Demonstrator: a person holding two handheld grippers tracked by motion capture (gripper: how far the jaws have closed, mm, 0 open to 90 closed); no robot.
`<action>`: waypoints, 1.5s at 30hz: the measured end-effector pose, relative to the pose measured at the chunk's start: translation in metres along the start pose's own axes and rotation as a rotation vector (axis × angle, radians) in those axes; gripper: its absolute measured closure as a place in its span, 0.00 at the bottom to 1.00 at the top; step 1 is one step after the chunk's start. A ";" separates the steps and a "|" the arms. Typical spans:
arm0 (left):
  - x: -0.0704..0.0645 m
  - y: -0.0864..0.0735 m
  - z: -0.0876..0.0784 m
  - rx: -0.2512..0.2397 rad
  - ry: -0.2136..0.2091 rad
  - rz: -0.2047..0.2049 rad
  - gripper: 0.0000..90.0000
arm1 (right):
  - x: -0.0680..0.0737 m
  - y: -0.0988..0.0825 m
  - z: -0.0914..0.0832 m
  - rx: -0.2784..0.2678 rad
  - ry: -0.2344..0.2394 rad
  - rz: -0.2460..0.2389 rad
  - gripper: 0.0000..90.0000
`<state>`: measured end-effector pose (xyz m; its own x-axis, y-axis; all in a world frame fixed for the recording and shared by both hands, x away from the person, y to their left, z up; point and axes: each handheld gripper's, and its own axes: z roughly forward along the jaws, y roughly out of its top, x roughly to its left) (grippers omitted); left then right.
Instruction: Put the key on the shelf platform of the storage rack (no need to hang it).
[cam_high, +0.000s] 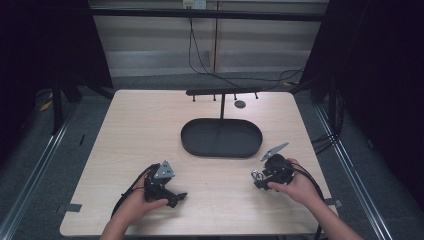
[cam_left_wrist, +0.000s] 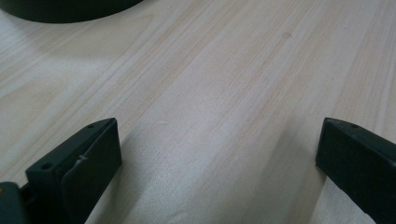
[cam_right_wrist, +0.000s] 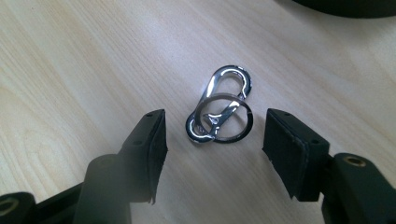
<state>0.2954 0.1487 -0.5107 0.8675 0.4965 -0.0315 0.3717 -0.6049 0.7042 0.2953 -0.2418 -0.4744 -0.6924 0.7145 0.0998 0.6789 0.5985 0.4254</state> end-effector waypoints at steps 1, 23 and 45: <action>0.000 0.000 0.000 0.000 0.001 -0.001 0.00 | 0.000 0.002 0.000 0.008 -0.005 -0.002 0.44; 0.000 0.000 0.000 0.000 0.000 0.000 0.00 | 0.009 0.027 0.010 0.144 -0.063 -0.003 0.70; 0.000 0.000 0.000 0.000 0.000 -0.001 0.00 | 0.004 0.050 -0.015 0.112 -0.016 0.000 0.70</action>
<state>0.2953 0.1487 -0.5107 0.8671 0.4971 -0.0318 0.3723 -0.6043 0.7044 0.3230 -0.2140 -0.4394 -0.6889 0.7198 0.0850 0.7027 0.6345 0.3219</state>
